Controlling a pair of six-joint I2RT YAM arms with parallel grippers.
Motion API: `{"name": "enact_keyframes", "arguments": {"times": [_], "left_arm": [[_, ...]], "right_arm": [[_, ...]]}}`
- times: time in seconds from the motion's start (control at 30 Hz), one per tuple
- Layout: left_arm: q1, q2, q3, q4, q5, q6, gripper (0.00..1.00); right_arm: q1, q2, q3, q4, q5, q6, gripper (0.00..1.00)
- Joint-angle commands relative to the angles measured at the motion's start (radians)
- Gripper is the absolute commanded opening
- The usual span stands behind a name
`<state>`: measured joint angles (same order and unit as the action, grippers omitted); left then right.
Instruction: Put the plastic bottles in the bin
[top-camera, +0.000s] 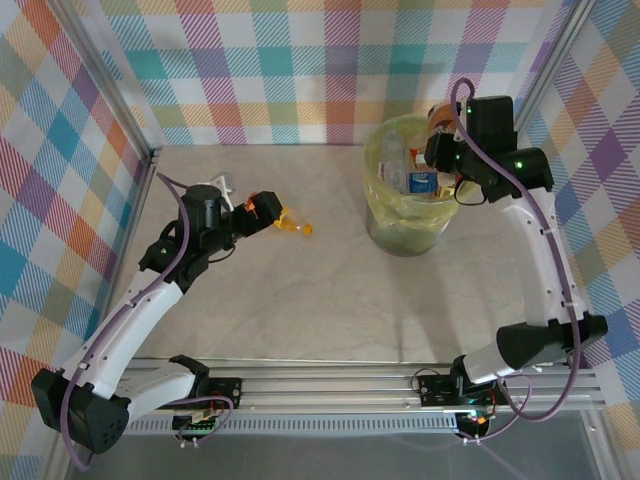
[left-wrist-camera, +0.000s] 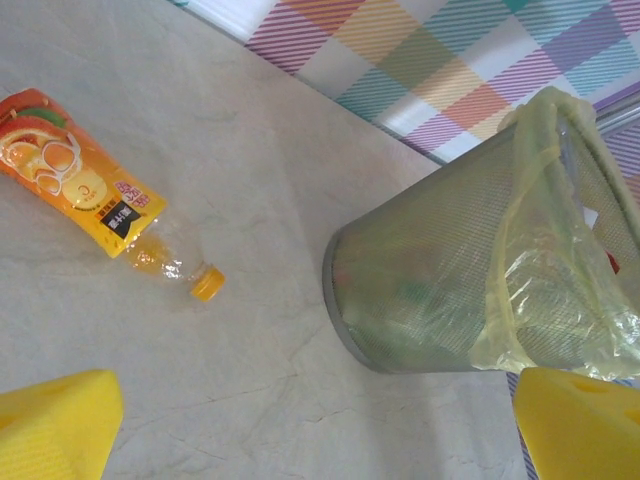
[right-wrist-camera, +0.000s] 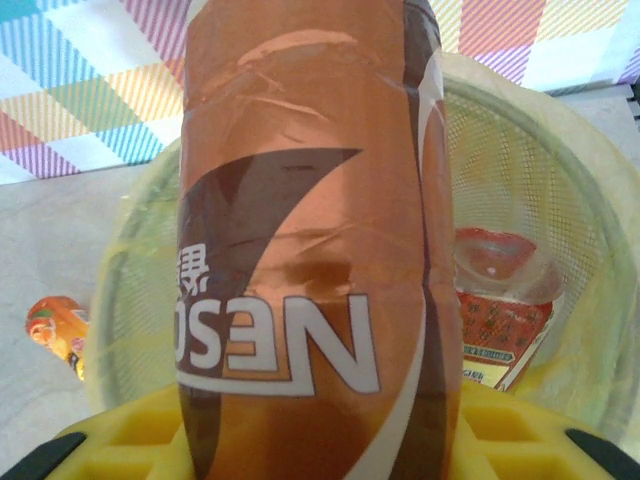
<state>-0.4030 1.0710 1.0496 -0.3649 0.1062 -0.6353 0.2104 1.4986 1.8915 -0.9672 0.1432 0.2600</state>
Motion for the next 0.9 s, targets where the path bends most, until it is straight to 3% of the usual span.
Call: {"name": "enact_keyframes", "arguments": {"times": [0.0,0.63,0.87], "left_arm": [[0.012,0.002,-0.006,-0.002,0.007,0.013,1.0],[0.012,0.033,-0.012,-0.025,-0.003,0.015,1.0],[0.012,0.034,-0.012,-0.03,-0.01,0.018,1.0]], "right_arm": [[-0.035,0.041,0.029,-0.017,-0.053,-0.012,0.4],[-0.098,0.182,0.026,-0.024,-0.012,-0.008,0.47],[-0.1,0.219,0.048,-0.029,0.033,-0.014,0.65]]}}
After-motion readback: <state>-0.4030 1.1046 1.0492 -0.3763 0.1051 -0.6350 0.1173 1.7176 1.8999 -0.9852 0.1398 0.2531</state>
